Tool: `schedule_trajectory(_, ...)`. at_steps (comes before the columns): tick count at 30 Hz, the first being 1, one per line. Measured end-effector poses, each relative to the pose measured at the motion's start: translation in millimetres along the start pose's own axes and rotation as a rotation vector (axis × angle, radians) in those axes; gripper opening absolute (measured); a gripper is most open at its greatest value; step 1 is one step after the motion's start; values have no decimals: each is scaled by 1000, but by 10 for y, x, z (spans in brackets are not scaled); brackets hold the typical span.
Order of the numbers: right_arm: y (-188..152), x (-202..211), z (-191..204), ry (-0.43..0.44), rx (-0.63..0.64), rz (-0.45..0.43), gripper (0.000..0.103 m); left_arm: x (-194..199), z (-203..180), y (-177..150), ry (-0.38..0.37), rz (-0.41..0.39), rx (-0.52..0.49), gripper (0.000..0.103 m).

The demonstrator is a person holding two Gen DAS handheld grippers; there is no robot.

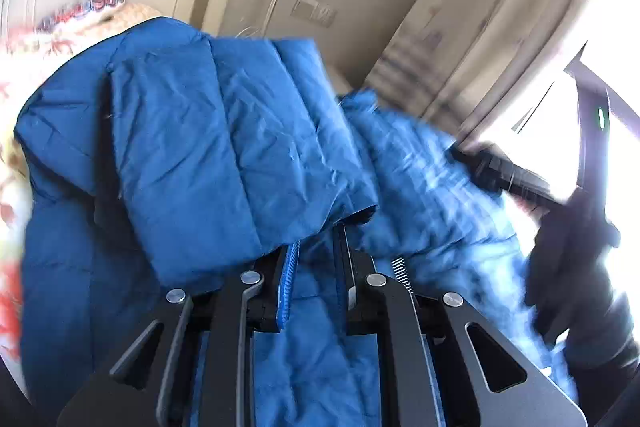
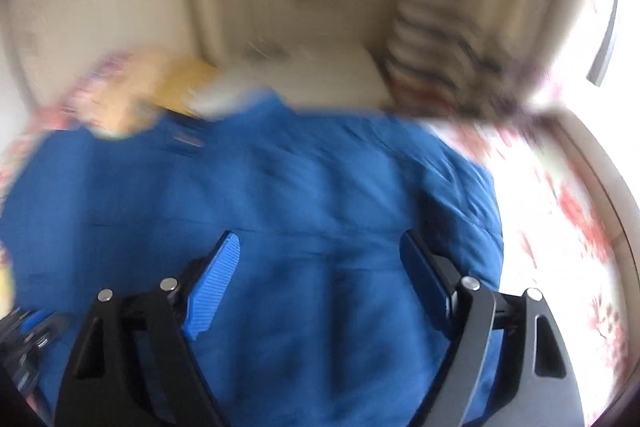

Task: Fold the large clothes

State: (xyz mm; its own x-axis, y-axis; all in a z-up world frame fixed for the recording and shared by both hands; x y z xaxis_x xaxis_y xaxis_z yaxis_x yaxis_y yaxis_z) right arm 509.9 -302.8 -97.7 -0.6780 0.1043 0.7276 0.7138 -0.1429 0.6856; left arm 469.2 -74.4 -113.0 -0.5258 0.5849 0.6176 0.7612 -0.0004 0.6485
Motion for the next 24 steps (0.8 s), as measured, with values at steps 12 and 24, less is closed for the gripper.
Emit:
schedule_trajectory(12,-550,355,1652,104,648,-156,71,930,764,79,-94,-403,351,11)
schedule_trajectory(24,-1006,195,2692,-181,1140,-291,72,1003,1289,-43,-45,-432,601,12)
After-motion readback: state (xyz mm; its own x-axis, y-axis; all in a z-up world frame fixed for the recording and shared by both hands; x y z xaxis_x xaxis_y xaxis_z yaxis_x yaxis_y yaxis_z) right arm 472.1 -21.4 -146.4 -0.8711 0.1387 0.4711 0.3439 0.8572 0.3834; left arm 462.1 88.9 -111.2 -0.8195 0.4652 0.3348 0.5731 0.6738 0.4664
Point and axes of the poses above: each gripper's, at about its wrist camera, not at the fingertips, and x roughly against the way its jaws point, z to its left, y to its top, the point moved 5 cm from there along -x, roughly the way its jaws point, and after that the axes turned 4 degrees about z, right-handed, at the moved point
